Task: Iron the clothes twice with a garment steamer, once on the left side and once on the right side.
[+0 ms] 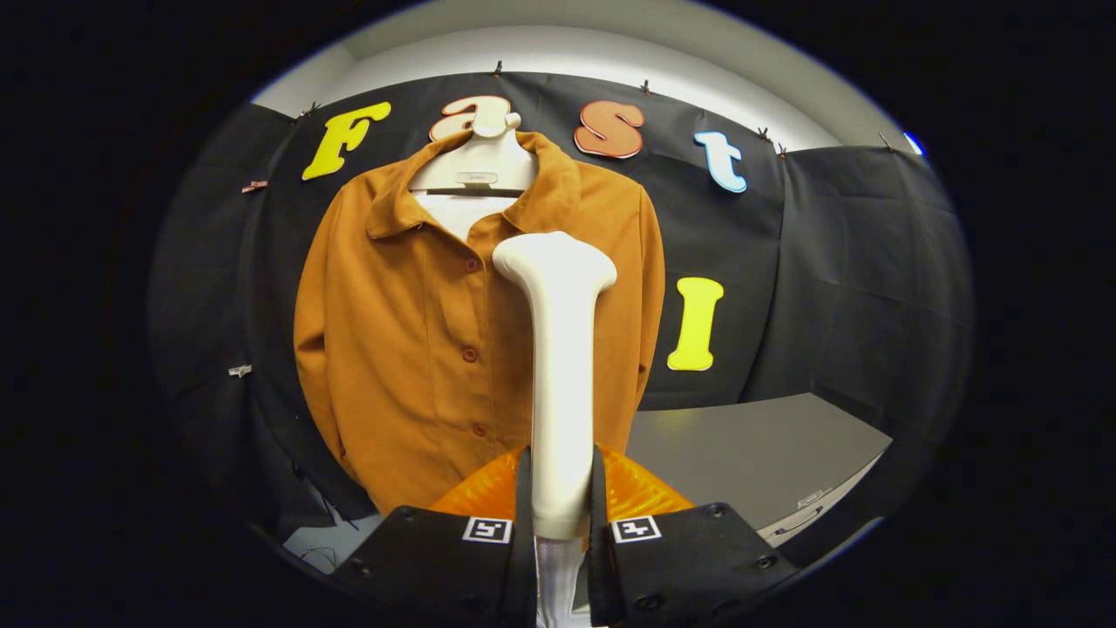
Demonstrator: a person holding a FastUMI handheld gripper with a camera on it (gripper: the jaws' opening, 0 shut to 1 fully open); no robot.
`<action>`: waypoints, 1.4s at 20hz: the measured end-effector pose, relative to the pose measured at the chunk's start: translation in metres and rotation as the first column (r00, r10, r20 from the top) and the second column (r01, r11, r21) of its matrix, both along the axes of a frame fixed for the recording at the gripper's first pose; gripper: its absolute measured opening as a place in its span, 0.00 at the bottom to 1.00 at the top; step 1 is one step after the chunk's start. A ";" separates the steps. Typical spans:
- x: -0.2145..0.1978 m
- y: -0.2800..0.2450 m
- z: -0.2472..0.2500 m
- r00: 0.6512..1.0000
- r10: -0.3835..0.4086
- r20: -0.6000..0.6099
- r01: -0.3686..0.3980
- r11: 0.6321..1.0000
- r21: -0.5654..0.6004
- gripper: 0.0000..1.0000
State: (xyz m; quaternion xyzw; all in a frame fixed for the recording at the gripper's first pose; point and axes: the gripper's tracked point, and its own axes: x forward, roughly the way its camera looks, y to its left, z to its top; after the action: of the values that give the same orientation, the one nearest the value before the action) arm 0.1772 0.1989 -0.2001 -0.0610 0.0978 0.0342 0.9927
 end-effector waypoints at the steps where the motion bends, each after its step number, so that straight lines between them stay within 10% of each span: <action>1: 0.004 0.000 -0.006 1.000 -0.001 -0.011 0.001 1.000 0.001 0.27; 28: -0.050 -0.007 -0.201 0.915 0.020 -0.402 -0.045 0.998 -0.051 0.27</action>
State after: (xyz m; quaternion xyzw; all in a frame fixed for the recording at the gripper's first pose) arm 0.1271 0.1916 -0.4012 -0.0836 0.2991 0.0596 0.9487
